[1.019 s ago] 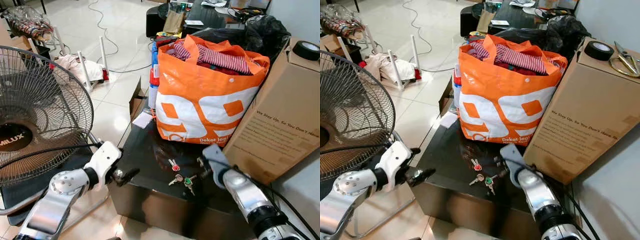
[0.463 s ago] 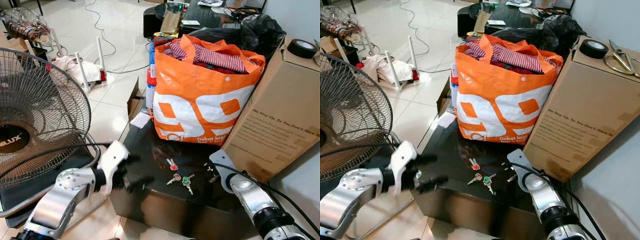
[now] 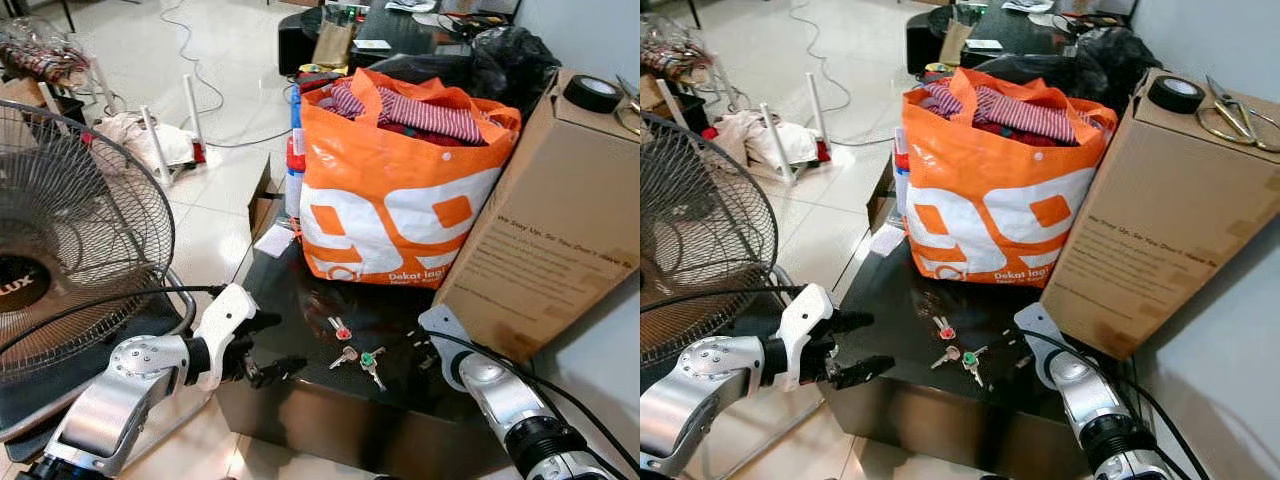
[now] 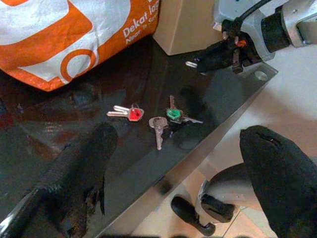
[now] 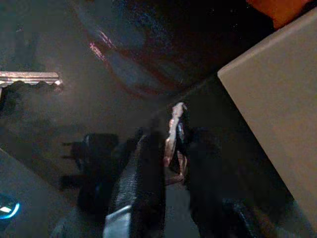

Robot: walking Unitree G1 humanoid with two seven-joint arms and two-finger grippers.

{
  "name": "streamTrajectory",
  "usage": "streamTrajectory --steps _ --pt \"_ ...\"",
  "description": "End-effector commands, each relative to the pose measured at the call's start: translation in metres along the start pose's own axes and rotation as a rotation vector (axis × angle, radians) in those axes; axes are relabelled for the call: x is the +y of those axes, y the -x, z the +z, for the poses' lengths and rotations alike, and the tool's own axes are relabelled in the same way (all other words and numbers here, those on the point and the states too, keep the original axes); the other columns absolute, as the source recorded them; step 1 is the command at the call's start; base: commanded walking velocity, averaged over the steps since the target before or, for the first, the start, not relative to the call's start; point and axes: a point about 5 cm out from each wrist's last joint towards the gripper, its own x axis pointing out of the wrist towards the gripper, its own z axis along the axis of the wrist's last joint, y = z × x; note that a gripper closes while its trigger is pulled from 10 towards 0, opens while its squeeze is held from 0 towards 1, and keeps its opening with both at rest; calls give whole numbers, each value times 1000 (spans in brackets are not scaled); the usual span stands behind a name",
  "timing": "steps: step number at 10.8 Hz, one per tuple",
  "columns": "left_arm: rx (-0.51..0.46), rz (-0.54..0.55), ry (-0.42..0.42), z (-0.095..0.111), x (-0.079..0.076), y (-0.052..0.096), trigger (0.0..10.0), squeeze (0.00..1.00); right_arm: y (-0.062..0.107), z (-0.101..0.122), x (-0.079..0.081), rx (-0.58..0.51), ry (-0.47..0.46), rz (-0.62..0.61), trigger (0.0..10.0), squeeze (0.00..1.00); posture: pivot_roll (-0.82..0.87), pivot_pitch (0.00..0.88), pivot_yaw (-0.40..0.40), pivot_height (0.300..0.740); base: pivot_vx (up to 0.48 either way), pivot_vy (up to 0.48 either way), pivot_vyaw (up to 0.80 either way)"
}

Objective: Hang keys on a hook

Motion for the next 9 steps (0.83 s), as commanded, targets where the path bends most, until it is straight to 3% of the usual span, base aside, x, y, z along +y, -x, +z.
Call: streamTrajectory --steps 1,7,9 --pt "12 3 -9 1 1 0 10000 573 0 1 -3 0 -4 -11 10000 1000 -107 0 -59 740 0 0 0" --pt "12 16 -17 1 2 0 10000 573 2 -6 -6 43 49 26 10000 1000 -106 4 -63 740 0 0 0" --pt "9 20 -16 2 2 0 10000 576 3 -7 -8 40 28 52 10000 1000 -105 6 -64 740 0 0 0"
